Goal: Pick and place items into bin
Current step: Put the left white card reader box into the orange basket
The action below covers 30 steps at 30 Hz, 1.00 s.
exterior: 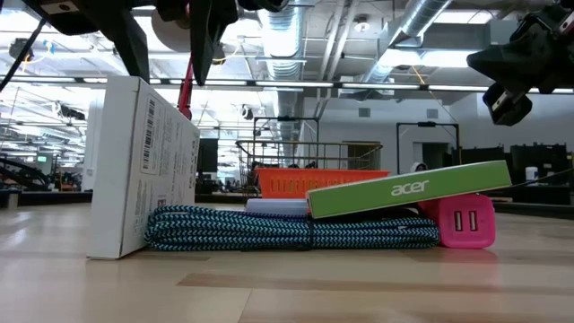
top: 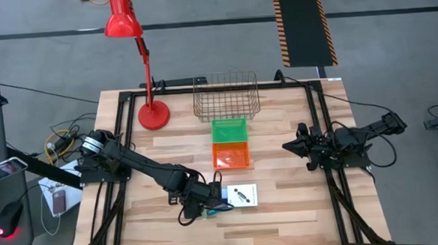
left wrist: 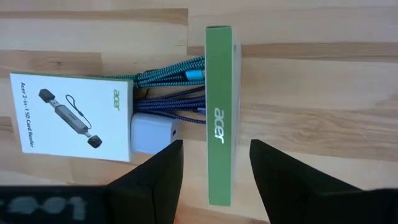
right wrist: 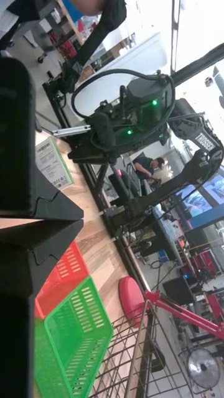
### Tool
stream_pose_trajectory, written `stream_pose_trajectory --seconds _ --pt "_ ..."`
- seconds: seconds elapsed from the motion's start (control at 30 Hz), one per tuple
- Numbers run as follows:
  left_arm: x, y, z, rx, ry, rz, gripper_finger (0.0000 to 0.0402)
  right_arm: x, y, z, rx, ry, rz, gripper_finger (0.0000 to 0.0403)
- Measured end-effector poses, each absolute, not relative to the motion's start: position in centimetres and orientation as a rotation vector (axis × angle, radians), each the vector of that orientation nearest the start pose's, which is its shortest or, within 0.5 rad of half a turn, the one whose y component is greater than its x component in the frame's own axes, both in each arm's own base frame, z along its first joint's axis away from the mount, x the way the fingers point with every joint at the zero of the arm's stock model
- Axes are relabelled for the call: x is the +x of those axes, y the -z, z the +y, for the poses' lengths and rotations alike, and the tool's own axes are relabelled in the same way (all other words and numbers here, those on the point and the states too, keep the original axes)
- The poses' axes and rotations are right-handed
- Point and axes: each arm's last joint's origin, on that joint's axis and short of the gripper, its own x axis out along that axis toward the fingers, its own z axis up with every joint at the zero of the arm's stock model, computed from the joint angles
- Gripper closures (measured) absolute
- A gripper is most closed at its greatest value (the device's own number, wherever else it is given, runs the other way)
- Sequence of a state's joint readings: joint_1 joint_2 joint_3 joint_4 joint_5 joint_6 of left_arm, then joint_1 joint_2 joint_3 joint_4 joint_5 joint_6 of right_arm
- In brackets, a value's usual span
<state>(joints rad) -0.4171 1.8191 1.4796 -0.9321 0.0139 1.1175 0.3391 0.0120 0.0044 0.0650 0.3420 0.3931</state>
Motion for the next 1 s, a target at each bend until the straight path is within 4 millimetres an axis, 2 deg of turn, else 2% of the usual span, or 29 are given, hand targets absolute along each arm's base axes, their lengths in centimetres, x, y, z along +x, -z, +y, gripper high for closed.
stream_pose_trajectory --seconds 0.4,1.0 --pt "33.8 -23.2 -14.8 1.156 1.068 0.959 0.0226 9.4 -17.0 2.3 0.412 -0.007 -0.054 0.0403" --pt "34.0 -23.1 -14.6 1.146 1.068 0.956 0.0226 9.4 -17.0 2.3 0.412 -0.007 -0.053 0.0403"
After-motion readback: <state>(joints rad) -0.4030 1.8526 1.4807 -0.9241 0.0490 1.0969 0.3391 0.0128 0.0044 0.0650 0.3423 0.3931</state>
